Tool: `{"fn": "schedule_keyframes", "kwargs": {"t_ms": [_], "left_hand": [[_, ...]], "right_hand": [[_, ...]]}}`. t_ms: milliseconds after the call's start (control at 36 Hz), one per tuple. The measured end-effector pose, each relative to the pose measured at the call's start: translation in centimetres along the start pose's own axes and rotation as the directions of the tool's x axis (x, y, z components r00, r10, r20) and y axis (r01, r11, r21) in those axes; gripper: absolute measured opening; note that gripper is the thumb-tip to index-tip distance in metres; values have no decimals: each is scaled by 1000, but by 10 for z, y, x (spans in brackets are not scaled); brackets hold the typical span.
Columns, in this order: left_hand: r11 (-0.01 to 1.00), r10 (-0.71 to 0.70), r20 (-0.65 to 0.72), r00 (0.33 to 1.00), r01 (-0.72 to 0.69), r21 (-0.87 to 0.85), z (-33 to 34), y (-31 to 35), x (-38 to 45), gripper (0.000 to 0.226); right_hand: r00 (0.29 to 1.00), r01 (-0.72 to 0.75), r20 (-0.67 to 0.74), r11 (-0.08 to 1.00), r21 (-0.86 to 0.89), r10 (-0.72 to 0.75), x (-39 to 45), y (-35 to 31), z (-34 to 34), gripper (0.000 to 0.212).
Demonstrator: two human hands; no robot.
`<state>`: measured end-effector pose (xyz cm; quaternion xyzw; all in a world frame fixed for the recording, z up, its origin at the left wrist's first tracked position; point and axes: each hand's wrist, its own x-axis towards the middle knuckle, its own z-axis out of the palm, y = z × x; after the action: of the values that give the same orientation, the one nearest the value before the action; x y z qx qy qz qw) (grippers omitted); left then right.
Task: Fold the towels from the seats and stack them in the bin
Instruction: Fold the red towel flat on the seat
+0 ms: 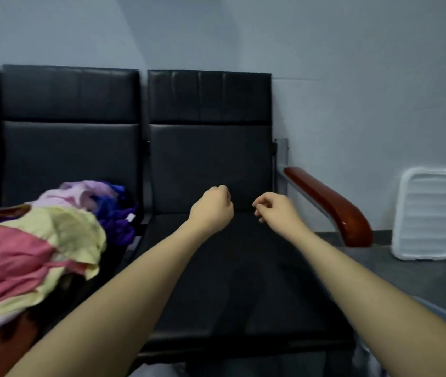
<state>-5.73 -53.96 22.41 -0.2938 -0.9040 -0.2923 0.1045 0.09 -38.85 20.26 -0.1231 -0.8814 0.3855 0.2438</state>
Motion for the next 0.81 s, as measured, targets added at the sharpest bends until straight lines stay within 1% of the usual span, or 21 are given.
{"fn": "schedule_keyframes", "kwargs": {"t_ms": [111,139,167,250,278,361,444,528,583,667,750,806], "left_hand": [[990,-123,-57,991,127,60,-32,-60,-1,23],[981,-171,-78,982,177,75,-45,-84,-3,23],[979,-181,-84,980,187,79,-47,-88,-4,23],[952,-270,-160,949,289,105,-71,-141,-10,21],[949,-276,-174,945,297,107,-75,-152,-11,18],[925,-330,-213,920,359,120,-95,-206,-20,17],[891,-383,-252,889,428,154,-106,-249,-29,22],[838,-456,-240,857,504,208,-111,-279,-39,31],[810,-470,-235,851,522,269,-112,-297,-45,36],[793,-424,-260,867,495,355,-112,-318,-48,40],[785,-400,-297,867,491,378,-116,-338,-44,40],[773,-419,-286,862,504,386,-116,-341,-41,39]], "right_hand": [[992,52,112,997,60,-59,24,-38,61,16],[984,73,158,994,84,-86,33,-52,86,16],[981,75,171,994,82,-88,33,-55,90,15],[958,132,238,983,128,-160,48,-87,147,13],[952,149,250,980,134,-178,50,-94,157,13],[916,206,311,963,176,-253,58,-125,214,13],[871,237,395,954,182,-291,57,-145,258,15],[824,260,470,949,180,-315,56,-154,294,21],[786,271,527,947,173,-322,53,-162,315,33],[747,282,581,946,162,-322,51,-171,336,49],[750,258,592,955,149,-295,56,-178,361,52],[762,222,592,965,140,-261,58,-178,368,57]]}}
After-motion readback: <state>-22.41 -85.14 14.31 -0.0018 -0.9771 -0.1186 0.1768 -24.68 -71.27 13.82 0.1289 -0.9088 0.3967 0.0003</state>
